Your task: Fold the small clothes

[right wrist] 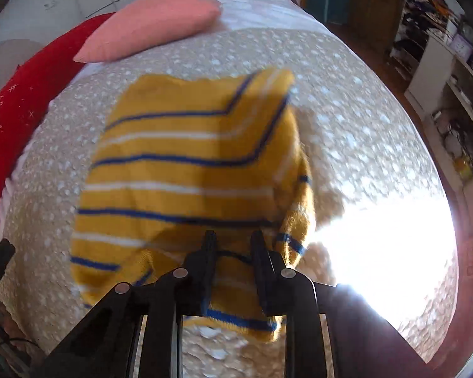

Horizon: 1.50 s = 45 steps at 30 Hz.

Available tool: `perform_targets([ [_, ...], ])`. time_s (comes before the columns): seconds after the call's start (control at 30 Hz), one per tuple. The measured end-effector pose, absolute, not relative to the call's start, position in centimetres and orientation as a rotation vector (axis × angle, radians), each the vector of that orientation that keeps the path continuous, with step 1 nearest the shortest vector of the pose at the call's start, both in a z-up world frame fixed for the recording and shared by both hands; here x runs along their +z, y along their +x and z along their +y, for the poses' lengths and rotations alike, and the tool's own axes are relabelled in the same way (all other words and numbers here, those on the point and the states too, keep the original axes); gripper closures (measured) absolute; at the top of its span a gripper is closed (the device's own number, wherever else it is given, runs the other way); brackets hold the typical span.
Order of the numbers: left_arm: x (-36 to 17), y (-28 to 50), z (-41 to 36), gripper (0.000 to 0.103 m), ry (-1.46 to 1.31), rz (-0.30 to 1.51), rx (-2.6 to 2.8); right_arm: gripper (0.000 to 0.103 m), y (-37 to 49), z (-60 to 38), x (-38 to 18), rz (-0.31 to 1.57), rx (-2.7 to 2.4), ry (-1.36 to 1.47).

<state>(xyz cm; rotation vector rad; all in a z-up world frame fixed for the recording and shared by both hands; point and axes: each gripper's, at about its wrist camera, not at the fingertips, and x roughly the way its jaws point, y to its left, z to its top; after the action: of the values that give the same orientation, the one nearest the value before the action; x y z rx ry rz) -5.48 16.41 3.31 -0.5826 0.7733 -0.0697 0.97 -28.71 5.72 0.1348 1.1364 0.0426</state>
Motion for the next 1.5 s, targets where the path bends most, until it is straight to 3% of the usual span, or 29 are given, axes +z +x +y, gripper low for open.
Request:
perform_targets([
  [0.23,2.9,-5.3,14.5,0.034,-0.562,0.792,-0.104,0.079,-2.6,-32.1,6.2,1.030,0.136,0.355],
  [0.33,3.4,-5.8,12.9,0.033,-0.523,0.790,-0.114,0.055,-4.9,-32.3,7.8,0.977,0.090,0.294],
  [0.43,3.5,-6.7,11.2,0.032,-0.559,0.818,-0.085,0.053,-7.5,-31.9,9.7,0.908,0.121,0.259],
  [0.57,2.7,-8.8,8.2,0.027,-0.615,0.832,-0.103,0.040,-10.0,-30.1,10.9,0.859,0.135,0.200],
  [0.77,3.2,-10.0,6.1,0.027,-0.403,0.761,-0.035,0.040,-9.8,-27.2,10.3,0.911,0.102,0.239],
  [1.5,3.2,-10.3,10.3,0.026,-0.343,0.749,0.001,0.036,-9.4,-22.9,10.7,0.897,-0.029,0.265],
])
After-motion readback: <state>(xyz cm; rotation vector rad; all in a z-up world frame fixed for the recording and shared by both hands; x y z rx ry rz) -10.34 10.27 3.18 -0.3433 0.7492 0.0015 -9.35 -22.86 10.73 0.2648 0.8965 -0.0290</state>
